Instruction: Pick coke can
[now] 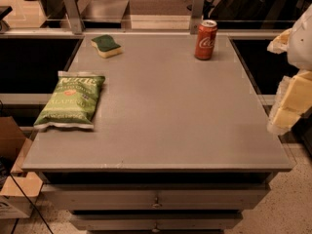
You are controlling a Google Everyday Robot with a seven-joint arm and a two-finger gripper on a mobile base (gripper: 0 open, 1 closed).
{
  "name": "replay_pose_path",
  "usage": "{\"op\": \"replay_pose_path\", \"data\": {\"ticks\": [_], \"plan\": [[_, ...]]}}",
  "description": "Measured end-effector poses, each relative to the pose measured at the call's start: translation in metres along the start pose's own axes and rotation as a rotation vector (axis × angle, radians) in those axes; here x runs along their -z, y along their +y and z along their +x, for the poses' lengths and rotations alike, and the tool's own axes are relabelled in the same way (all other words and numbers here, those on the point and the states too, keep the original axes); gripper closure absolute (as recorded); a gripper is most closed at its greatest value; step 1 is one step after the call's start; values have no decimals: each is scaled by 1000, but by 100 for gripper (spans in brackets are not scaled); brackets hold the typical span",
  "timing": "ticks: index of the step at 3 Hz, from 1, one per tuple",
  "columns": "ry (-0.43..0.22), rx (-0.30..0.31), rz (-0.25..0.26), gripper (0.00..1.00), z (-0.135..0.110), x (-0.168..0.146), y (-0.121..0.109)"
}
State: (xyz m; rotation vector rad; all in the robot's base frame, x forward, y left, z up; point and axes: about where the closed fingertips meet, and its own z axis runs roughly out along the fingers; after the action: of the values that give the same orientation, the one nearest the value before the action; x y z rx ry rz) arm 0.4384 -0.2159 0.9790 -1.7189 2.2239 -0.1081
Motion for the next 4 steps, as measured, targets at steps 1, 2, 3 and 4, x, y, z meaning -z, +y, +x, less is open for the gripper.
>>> {"op": "replay_pose_path", "data": {"ticks": [1, 2, 3, 4], "plan": [[0, 0, 0, 0, 0, 0, 0], [-59, -20, 6, 0, -4, 1, -4], [-157, -59, 21, 0, -16, -6, -19], [-253, -114, 51, 0, -28, -18, -46]]}}
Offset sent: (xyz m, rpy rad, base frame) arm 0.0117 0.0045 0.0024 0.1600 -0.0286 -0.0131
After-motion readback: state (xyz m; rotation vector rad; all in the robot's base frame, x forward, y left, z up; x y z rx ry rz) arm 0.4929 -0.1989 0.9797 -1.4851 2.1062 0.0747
